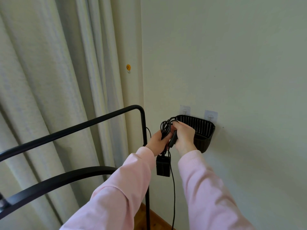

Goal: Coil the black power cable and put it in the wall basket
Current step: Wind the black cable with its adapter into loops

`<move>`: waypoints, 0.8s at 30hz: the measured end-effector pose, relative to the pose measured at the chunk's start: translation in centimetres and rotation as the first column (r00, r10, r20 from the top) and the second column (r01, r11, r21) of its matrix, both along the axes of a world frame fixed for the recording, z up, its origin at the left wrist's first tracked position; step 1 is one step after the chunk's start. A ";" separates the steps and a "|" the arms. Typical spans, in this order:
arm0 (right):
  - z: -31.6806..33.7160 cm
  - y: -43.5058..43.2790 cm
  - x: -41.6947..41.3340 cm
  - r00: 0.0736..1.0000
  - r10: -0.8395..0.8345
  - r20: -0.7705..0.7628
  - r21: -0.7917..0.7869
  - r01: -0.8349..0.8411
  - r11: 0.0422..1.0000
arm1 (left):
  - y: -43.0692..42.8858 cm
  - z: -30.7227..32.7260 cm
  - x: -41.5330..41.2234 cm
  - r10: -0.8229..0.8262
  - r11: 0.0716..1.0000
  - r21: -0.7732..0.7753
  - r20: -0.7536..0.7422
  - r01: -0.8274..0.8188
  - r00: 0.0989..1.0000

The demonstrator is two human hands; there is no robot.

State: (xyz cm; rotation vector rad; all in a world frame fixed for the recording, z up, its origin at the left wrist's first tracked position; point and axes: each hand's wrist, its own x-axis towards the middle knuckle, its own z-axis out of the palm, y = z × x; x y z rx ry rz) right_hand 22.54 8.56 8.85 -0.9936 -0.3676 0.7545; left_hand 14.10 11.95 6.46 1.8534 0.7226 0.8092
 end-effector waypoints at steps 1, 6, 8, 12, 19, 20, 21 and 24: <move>0.1 0.0 -0.1 1.000 -0.002 -0.005 0.009 0.002 1.000 | -0.1 0.1 0.0 -0.019 0.999 -0.025 0.017 0.019 1.000; 0.3 0.2 -0.5 1.000 0.022 0.011 0.005 -0.022 1.000 | -0.1 0.3 -0.1 -0.103 0.995 -0.001 0.011 0.103 0.995; 0.3 0.1 -0.5 0.999 0.048 0.025 -0.002 -0.048 0.999 | -0.1 0.3 -0.3 -0.100 0.995 0.016 -0.006 0.100 0.995; 0.4 -0.4 -0.5 0.990 0.141 0.001 0.035 -0.141 0.989 | -0.1 0.3 -0.4 -0.060 0.998 -0.020 -0.003 0.060 0.998; -0.8 -0.9 1.1 0.987 0.159 -0.013 -0.054 -0.159 0.986 | 0.1 -0.1 -0.3 0.061 0.994 -0.094 0.106 -0.051 0.992; -1.6 -0.7 1.5 0.994 0.108 -0.023 -0.163 -0.110 0.980 | 0.2 0.0 -0.3 0.078 0.993 -0.101 0.113 -0.066 0.991; -2.4 -0.6 1.9 0.997 0.071 -0.013 -0.267 -0.072 0.961 | 0.3 0.1 -0.3 0.095 0.991 -0.104 0.111 -0.083 0.989; -4.8 -0.6 2.8 0.990 0.123 0.073 -0.478 -0.073 0.875 | 0.5 0.4 -0.3 0.135 0.986 -0.112 0.119 -0.121 0.984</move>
